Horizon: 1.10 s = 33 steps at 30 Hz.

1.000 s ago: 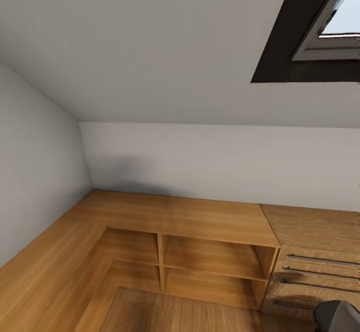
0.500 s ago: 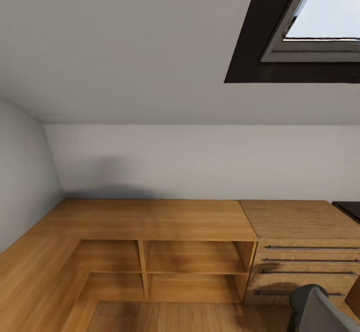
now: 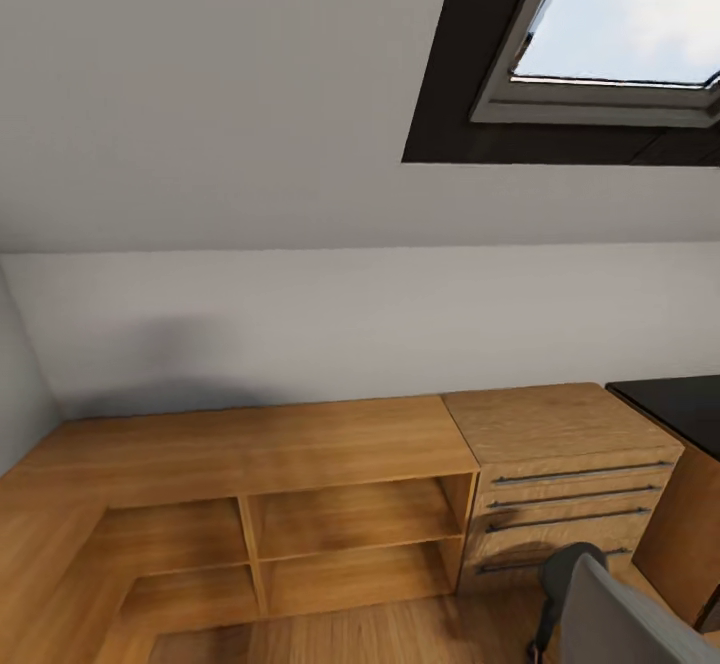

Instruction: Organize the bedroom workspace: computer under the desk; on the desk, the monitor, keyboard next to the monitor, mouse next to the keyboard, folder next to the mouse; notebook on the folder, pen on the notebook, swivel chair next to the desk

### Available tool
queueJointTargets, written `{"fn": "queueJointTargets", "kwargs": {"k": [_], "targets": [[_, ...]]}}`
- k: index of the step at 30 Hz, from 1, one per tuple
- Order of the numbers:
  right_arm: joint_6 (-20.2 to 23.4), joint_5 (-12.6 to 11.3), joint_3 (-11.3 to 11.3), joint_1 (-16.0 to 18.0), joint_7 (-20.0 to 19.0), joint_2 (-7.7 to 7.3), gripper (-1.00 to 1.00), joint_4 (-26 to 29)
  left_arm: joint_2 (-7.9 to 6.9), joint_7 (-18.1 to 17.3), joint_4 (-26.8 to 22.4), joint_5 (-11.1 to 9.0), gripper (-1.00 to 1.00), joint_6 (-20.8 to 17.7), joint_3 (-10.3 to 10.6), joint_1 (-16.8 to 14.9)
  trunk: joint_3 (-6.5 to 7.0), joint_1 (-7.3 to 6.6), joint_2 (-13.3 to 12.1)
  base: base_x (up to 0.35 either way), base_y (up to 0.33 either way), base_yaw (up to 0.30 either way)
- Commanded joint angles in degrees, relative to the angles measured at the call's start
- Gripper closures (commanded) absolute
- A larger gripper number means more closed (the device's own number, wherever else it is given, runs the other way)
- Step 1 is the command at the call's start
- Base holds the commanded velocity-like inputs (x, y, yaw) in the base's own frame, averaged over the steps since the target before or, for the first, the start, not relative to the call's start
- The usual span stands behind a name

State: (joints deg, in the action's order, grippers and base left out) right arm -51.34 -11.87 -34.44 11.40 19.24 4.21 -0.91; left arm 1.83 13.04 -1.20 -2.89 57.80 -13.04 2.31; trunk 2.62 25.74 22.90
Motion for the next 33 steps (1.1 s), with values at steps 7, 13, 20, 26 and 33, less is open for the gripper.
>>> {"fn": "queueJointTargets", "kwargs": {"k": [7,13,20,26,33], "targets": [[0.2,-0.5,-0.4,0.0,0.1,0.58,-1.0,-0.1,0.04,0.0,-0.1,-0.3,-1.0,0.2,0.0,0.1,-0.4,0.04,0.0,0.231,0.127,-0.231],[0.3,-0.5,-0.4,0.0,0.1,0.69,-1.0,-0.1,0.04,0.0,-0.1,-0.2,-1.0,0.2,0.0,0.1,-0.76,0.04,0.0,0.039,0.022,-0.227],[0.3,-0.5,-0.4,0.0,0.1,0.66,-1.0,-0.1,0.03,0.1,-0.1,-0.2,-1.0,0.2,-0.1,0.1,-1.17,0.04,0.0,-0.172,0.096,-0.226],[0.3,-0.5,-0.4,0.0,0.1,0.64,-1.0,-0.1,0.06,0.1,-0.1,-0.2,-1.0,0.2,-0.1,0.1,-1.5,0.04,0.0,-0.287,0.157,-0.233],[0.3,-0.5,-0.4,0.0,0.1,0.63,-1.0,-0.1,0.1,0.1,-0.1,-0.2,-1.0,0.2,-0.1,0.1,-1.83,0.04,0.0,-0.295,0.155,-0.245]]}}
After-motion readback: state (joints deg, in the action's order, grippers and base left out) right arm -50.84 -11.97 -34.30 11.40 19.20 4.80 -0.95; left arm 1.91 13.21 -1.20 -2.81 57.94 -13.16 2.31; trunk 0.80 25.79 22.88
